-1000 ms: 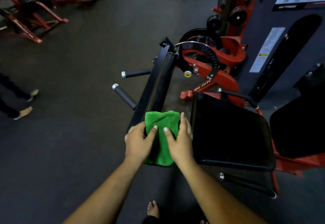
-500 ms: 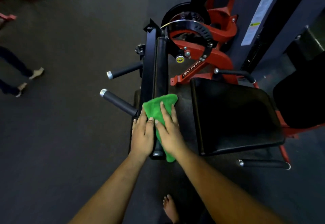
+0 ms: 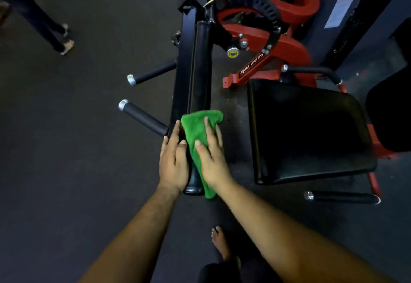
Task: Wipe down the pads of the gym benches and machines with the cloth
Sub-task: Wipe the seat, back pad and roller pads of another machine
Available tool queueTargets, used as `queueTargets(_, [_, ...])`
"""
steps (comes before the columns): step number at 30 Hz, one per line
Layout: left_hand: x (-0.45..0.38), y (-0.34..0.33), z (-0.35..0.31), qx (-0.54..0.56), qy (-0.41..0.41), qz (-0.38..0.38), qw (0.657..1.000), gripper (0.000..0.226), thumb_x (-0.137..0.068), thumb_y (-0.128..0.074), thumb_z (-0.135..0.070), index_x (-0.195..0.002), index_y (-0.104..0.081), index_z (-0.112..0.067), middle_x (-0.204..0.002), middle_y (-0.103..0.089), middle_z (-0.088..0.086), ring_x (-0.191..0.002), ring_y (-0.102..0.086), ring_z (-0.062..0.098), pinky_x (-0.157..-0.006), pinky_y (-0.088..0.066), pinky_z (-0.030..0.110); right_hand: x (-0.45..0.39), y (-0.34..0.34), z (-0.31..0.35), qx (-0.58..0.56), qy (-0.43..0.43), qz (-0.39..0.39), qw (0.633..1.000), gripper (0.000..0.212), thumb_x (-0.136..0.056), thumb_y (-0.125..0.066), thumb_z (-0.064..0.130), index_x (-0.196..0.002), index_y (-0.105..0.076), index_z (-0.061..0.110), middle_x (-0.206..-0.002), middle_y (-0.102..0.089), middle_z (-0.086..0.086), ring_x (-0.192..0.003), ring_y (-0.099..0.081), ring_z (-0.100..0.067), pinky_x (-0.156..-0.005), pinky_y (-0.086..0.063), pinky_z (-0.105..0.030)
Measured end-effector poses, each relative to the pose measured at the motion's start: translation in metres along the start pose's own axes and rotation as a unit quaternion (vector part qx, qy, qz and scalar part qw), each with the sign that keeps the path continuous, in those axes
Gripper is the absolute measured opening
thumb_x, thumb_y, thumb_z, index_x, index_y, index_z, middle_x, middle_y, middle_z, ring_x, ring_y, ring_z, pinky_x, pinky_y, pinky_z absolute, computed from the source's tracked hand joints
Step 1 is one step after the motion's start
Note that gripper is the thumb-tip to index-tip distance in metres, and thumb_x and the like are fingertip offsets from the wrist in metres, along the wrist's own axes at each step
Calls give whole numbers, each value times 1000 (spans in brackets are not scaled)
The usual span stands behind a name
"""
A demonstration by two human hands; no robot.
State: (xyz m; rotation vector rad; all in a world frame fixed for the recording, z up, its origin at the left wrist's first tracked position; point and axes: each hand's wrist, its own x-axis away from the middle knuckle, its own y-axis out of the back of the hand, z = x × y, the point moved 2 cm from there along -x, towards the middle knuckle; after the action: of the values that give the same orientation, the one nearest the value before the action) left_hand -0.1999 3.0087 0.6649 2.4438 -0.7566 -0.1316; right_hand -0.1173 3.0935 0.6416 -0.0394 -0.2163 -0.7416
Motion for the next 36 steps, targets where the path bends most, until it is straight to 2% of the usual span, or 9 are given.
queueTargets(6, [2,-1,-3,-10,-1,12,1000,61,-94,-30,-46,-153,-40,-37,-157,-40,-17,-153,-24,16,-126,-20,45,-4,0,-21,-184,-110,-26,976,72,-94,-41,48,-161,-26,27,-165,-29,7,-149,-26,-4,-126,-18,-31])
queueTargets(10, [1,0,-3,-32,0,29,999,66,-90,-27,-52,-154,-40,-36,-158,-39,-16,-154,-19,14,-118,-5,10,49,-14,-33,-221,-165,-38,961,64,-98,-42,53,-158,-31,33,-160,-34,15,-146,-32,-3,-122,-22,-29])
queueTargets(14, [2,-1,-2,-40,-9,34,999,63,-92,-26,-50,-153,-40,-38,-157,-41,-18,-154,-19,15,-109,-2,-1,-11,-4,-4,-136,-156,-59,977,66,-94,-35,54,-157,-33,33,-158,-41,0,-142,-40,-17,-120,-29,-36])
queueTargets(18, [6,2,-9,-30,-6,30,999,60,-94,-27,-41,-153,-40,-38,-154,-37,-25,-152,-15,4,-116,-3,11,-16,2,17,-19,-98,-57,993,60,-106,-41,43,-162,-17,36,-164,-28,-8,-147,-34,-28,-114,-28,-34])
queueTargets(21, [8,4,-18,-31,-57,45,997,58,-95,-24,-32,-148,-46,-29,-145,-44,-19,-128,-21,-31,-125,-4,27,31,0,25,195,-64,-35,978,69,-102,-45,50,-159,-7,47,-167,-19,-2,-146,-30,-32,-117,-29,-53])
queueTargets(23, [7,4,-18,-23,-63,54,996,53,-94,-22,-32,-137,-53,-28,-140,-54,-13,-126,-34,-24,-127,-6,33,39,-2,27,329,-41,-39,943,70,-100,-43,54,-157,-1,51,-167,-16,1,-148,-22,-31,-114,-25,-65])
queueTargets(26, [1,3,-14,-27,-60,61,996,63,-92,-20,-42,-144,-50,-20,-149,-52,-2,-144,-36,7,-126,-9,41,8,-4,32,263,-9,-46,964,70,-102,-46,48,-157,-3,53,-169,-6,-6,-154,-11,-32,-119,-18,-67])
queueTargets(29, [-11,3,-22,-23,-58,42,997,73,-91,-20,-44,-159,-29,-18,-164,-23,-9,-153,-15,1,-127,-5,30,-39,-6,32,154,3,-52,987,74,-101,-53,43,-159,-7,49,-169,-2,-13,-154,-15,-33,-124,-24,-47])
queueTargets(36, [-100,-28,-49,-38,-26,61,997,72,-94,-25,-44,-160,-19,-16,-161,-15,-16,-151,-9,-4,-126,-3,25,-187,15,52,128,-10,-61,990,72,-101,-52,46,-159,-9,48,-170,-1,-12,-154,-18,-34,-122,-28,-47])
